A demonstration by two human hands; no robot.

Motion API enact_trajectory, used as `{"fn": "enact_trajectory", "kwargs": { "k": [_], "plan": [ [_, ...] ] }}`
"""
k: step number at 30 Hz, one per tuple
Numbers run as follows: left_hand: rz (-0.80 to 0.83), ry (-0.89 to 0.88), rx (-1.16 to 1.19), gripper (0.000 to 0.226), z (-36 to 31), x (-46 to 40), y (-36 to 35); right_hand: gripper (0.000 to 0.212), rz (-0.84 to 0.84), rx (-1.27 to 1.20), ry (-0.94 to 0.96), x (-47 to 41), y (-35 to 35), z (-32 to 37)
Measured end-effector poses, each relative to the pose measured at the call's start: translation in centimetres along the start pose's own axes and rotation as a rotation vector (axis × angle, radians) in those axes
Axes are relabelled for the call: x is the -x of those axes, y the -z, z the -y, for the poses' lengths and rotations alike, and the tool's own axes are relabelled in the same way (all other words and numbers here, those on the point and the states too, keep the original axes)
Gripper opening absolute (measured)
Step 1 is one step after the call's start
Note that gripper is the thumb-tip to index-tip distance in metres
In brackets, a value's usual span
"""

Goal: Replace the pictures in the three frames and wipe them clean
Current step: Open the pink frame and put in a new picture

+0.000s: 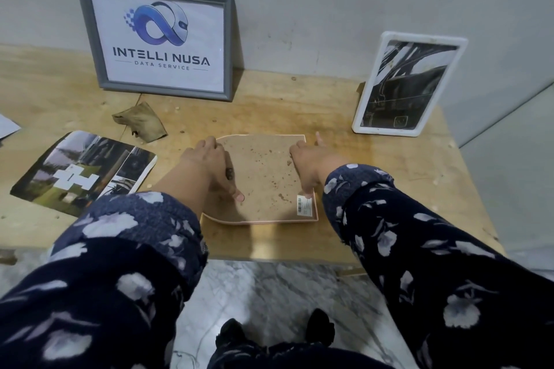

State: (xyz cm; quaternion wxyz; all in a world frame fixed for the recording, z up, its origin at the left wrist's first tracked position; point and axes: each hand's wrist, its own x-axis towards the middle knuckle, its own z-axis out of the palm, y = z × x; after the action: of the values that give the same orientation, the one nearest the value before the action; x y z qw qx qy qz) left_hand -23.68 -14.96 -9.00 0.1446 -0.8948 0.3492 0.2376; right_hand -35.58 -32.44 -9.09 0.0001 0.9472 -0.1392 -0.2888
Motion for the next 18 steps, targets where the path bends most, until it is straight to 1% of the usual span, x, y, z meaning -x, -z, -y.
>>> {"fn": "enact_trajectory", "kwargs": {
  "k": [3,5,9,11,14,18],
  "plan": [
    [-0.01,0.007,0.019,0.125,-0.1,-0.3,-0.1,0.108,0.055,-0.053,0.004,-0.2,0.3,-0.1],
    [-0.003,0.001,0.003,0.129,0.0,-0.5,0.1,0.118,0.091,-0.055,-0.005,-0.6,0.7,-0.2],
    [0.029,-0.039,-0.082,0.14,-0.5,-0.9,0.6,0.113,0.139,0.018,0.025,-1.4,1.1,-0.2],
    [0.064,-0.039,-0.107,0.139,-0.7,-1.2,0.9,0.111,0.129,0.053,0.033,-1.6,1.3,-0.2],
    [0.098,-0.022,-0.065,0.135,-0.9,-1.4,1.2,0.108,0.128,0.134,0.03,-1.7,1.4,-0.1],
    [0.139,0.014,-0.079,0.138,-1.3,-1.7,1.5,0.105,0.154,0.223,0.014,-2.3,1.7,0.6]
  ]
}}
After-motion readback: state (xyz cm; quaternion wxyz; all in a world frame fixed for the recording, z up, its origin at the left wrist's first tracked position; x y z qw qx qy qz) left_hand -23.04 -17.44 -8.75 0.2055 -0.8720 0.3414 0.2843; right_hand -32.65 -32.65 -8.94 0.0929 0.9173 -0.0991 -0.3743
